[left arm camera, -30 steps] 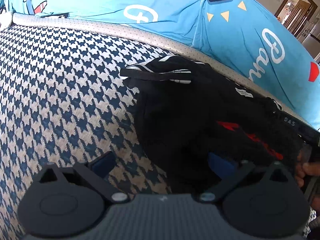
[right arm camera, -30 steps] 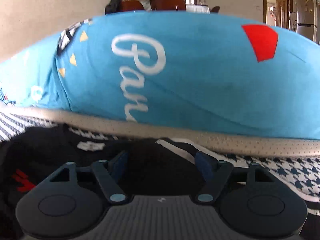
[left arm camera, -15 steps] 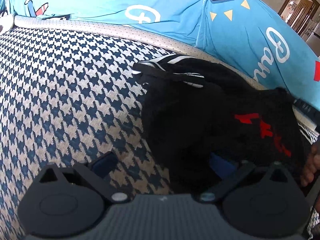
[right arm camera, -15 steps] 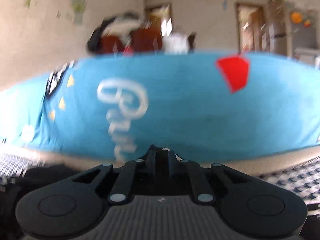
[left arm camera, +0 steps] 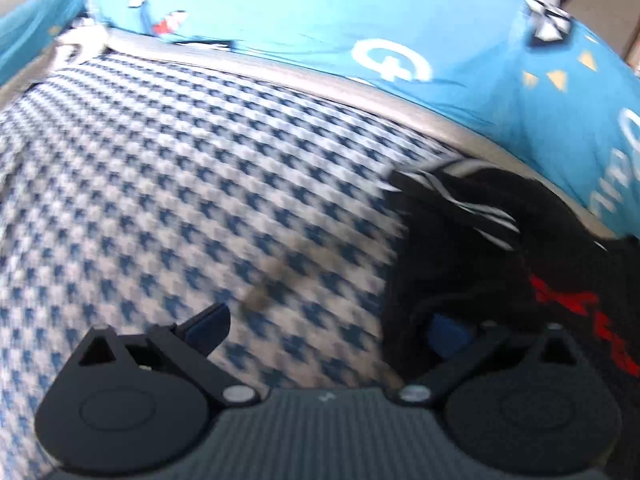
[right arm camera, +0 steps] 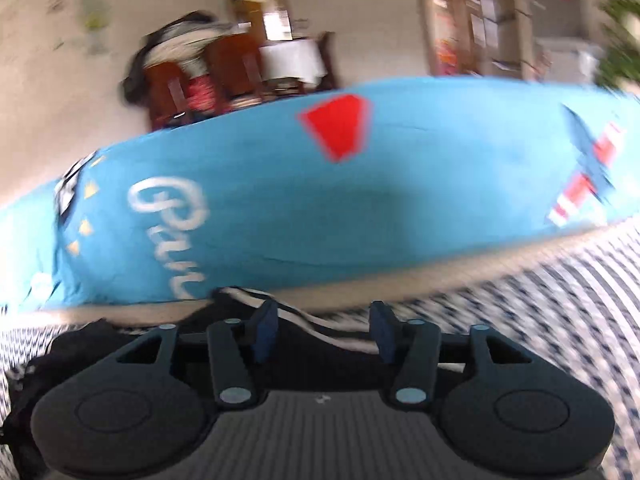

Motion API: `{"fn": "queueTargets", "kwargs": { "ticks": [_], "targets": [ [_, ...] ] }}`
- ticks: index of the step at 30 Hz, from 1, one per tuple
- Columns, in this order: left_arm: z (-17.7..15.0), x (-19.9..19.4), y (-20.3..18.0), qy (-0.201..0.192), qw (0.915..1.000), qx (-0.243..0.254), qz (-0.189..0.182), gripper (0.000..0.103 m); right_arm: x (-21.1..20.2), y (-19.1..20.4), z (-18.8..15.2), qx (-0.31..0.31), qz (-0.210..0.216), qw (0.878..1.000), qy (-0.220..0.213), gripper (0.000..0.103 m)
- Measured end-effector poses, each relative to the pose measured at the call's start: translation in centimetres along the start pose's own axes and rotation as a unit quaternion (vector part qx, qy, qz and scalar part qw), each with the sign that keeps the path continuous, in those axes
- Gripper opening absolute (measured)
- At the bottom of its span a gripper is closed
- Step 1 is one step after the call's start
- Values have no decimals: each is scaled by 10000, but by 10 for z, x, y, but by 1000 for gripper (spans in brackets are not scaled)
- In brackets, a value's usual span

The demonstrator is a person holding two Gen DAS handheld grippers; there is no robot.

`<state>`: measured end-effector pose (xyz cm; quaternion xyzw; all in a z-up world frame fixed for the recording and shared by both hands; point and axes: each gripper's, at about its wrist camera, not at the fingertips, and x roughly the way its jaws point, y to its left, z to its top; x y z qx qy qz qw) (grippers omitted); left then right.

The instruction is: Fold clothes

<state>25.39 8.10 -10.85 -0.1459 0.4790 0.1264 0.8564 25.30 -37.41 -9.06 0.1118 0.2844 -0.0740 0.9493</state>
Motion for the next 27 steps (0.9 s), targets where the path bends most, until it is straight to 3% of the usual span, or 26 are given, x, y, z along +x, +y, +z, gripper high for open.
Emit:
{"fn": "queueTargets", "kwargs": {
  "ticks": [4,8,16,18,20,23,27],
  "targets": [
    [5,-5,15,-28,9995,-299,39,103,-16,-36,-11,338,-555,9977,209,54],
    [7,-15,13,-309,9992,-208,106,103,-24,-59,-23,448,-984,9936,332,65],
    [3,-29,11,-487,9987,-143,-37,103,-6,-73,-41,758,-835,9930,350,65],
    [3,-28,10,-491,9987,-153,-46,103,-3,-69,-42,675,-817,9941,223,53],
    [4,-27,10,-481,9987,-165,-60,103,1,-64,-43,514,-875,9947,179,18],
    [4,-26,10,-474,9987,-172,-73,103,1,-61,-41,475,-907,9947,74,7],
    [4,-26,9,-463,9988,-160,-93,103,-18,-47,-26,248,-1535,9851,-737,5]
  ]
}}
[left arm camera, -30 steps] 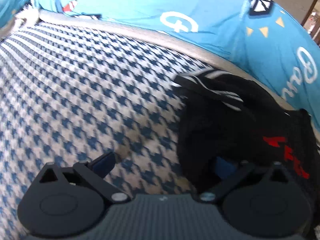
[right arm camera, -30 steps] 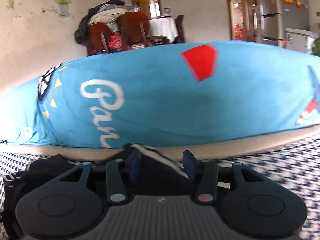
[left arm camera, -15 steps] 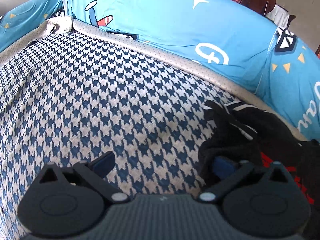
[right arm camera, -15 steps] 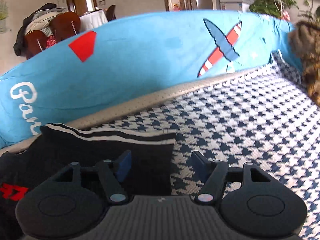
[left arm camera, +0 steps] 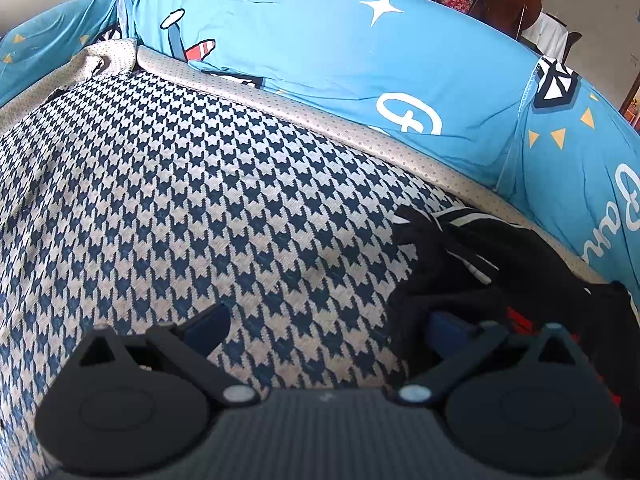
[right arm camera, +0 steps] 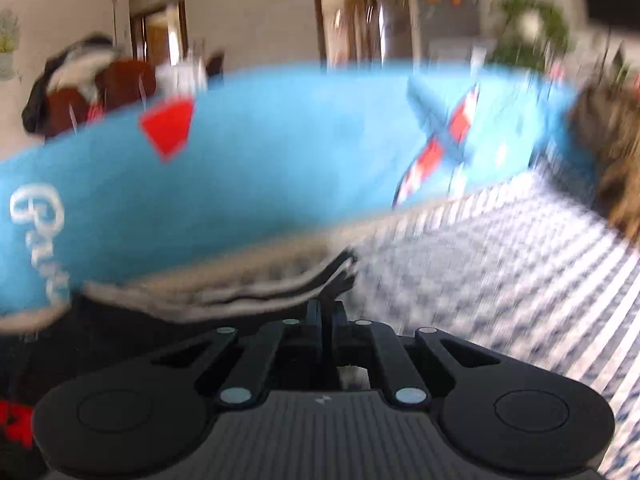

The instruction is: Fold clothes

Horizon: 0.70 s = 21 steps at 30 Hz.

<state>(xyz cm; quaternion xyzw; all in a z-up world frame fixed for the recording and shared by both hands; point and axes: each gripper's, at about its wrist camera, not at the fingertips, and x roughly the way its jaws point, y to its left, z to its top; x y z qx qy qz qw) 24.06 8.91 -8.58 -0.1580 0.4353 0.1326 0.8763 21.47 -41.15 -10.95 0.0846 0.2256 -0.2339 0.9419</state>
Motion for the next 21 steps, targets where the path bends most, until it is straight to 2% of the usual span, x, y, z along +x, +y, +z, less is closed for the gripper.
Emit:
{"fn": "queueTargets", "kwargs": {
  "ticks": [2,4,5,6,8,10,13,18,21],
  "targets": [
    [-1,0,0,19,10000,21,13,103,0,1,3,-27,-222,9996,-166,5],
    [0,-1,1,9,10000,11,-7,103,9,-1,1,-47,-617,9980,149,9],
    [1,-2,1,4,10000,6,-54,103,12,-6,-1,48,-746,9966,341,18],
    [2,-4,1,-5,9999,19,-119,103,12,-11,0,225,-780,9956,466,21],
    [4,-10,-1,-81,9997,71,-219,103,6,-21,2,607,-615,9948,542,35],
    [6,-18,-3,-213,9992,150,-302,103,-1,-22,5,728,-443,9946,593,41],
    [10,-29,-6,-383,9980,266,-423,103,-14,-16,2,755,-190,9942,739,44],
    [18,-35,9,-425,9981,25,-456,103,-39,-5,-8,766,295,9901,1135,45],
    [19,-36,15,-398,9972,-29,-640,103,-58,2,-16,791,570,9861,1346,53]
  ]
}}
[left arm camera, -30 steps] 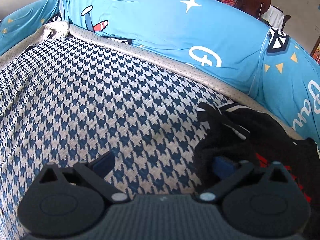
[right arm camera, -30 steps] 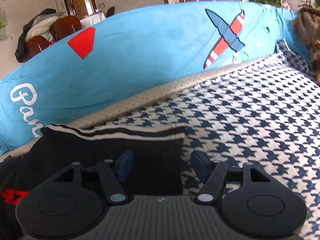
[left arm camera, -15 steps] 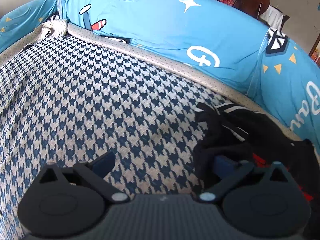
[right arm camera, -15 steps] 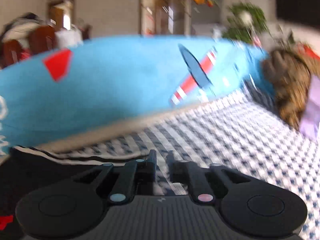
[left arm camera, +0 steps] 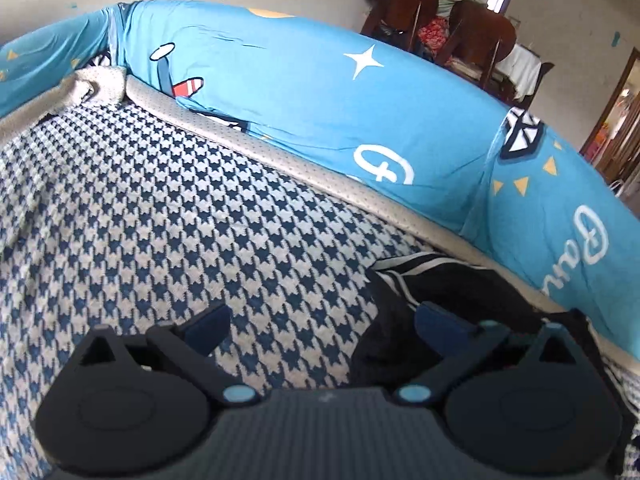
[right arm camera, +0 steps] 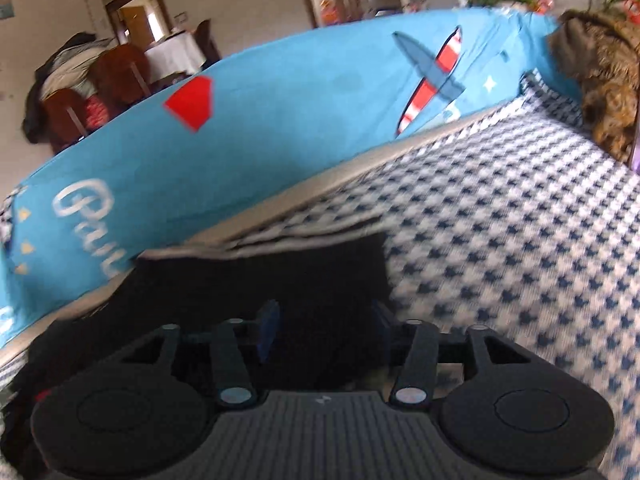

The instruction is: Fold clothes

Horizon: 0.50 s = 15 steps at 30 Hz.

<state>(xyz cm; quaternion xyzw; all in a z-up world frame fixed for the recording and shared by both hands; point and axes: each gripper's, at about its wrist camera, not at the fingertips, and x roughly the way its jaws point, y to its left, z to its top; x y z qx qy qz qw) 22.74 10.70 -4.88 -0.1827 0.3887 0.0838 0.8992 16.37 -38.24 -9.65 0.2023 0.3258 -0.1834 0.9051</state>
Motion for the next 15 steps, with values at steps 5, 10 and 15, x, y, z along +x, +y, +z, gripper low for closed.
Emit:
{"fn": "queueTargets", "kwargs": {
  "ticks": [5,10,15],
  "targets": [
    [-12,6,-16,235,9981,394,-413,103,-32,13,-31,-213,242,9994,136,57],
    [-31,14,-36,389,9933,906,-609,103,-53,20,-60,-374,393,9980,313,69],
    [-50,26,-51,437,9880,1397,-490,103,-55,30,-78,-724,549,9944,534,69]
  ]
}}
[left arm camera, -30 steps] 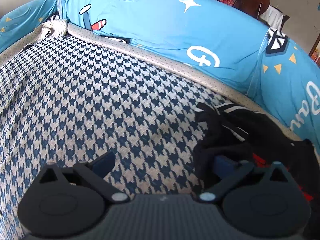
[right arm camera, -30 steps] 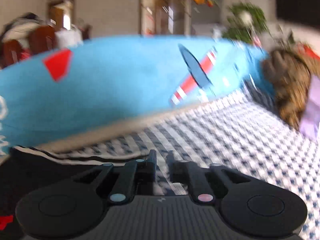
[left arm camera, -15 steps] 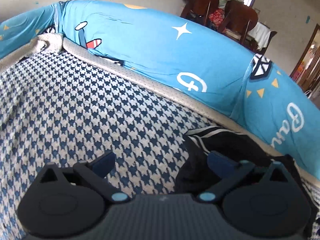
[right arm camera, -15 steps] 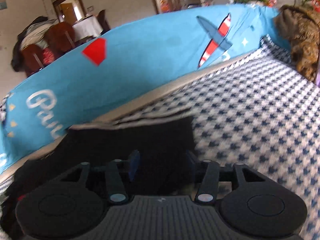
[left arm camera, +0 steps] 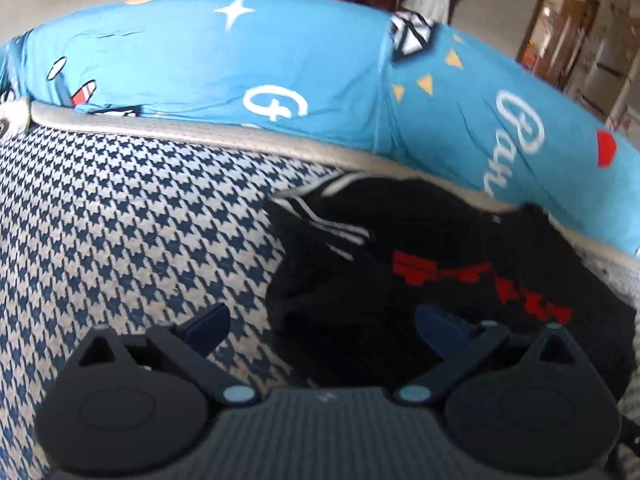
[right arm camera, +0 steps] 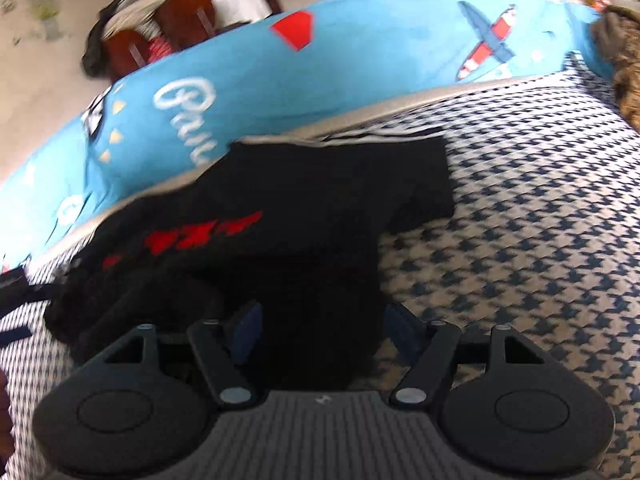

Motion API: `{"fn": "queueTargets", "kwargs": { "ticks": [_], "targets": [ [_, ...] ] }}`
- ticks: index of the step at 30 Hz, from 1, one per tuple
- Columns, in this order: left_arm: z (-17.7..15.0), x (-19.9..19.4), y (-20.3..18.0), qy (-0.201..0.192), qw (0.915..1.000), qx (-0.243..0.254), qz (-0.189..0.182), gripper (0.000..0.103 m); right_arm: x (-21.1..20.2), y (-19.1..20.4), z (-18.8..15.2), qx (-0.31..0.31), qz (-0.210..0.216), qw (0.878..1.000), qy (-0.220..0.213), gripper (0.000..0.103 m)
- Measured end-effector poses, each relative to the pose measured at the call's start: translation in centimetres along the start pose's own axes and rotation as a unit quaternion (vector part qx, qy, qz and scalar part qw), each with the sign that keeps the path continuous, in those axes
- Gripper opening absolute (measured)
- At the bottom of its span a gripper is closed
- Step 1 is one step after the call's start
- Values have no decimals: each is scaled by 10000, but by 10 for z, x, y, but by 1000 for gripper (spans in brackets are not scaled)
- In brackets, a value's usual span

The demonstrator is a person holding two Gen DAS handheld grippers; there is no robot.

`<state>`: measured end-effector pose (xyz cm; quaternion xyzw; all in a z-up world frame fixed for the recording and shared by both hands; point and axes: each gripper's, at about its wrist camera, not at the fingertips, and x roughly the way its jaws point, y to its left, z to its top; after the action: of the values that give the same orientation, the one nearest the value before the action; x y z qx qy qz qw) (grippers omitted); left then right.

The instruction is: Fold clothes

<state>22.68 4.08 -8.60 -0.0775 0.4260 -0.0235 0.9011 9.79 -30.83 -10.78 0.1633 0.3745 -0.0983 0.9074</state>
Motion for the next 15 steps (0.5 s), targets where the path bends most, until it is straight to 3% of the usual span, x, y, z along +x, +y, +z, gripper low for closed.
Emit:
{"fn": "queueTargets", "kwargs": {
  "ticks": [8,13,15],
  "targets": [
    [-8,27,-5,29,9997,110,226,103,5,20,-13,-259,386,9988,182,69],
    [-7,27,14,-68,9985,-349,417,98,14,27,-17,-377,426,9978,334,69],
    [-4,23,24,-184,9964,-509,649,97,17,28,-18,-383,429,9976,395,69]
  ]
}}
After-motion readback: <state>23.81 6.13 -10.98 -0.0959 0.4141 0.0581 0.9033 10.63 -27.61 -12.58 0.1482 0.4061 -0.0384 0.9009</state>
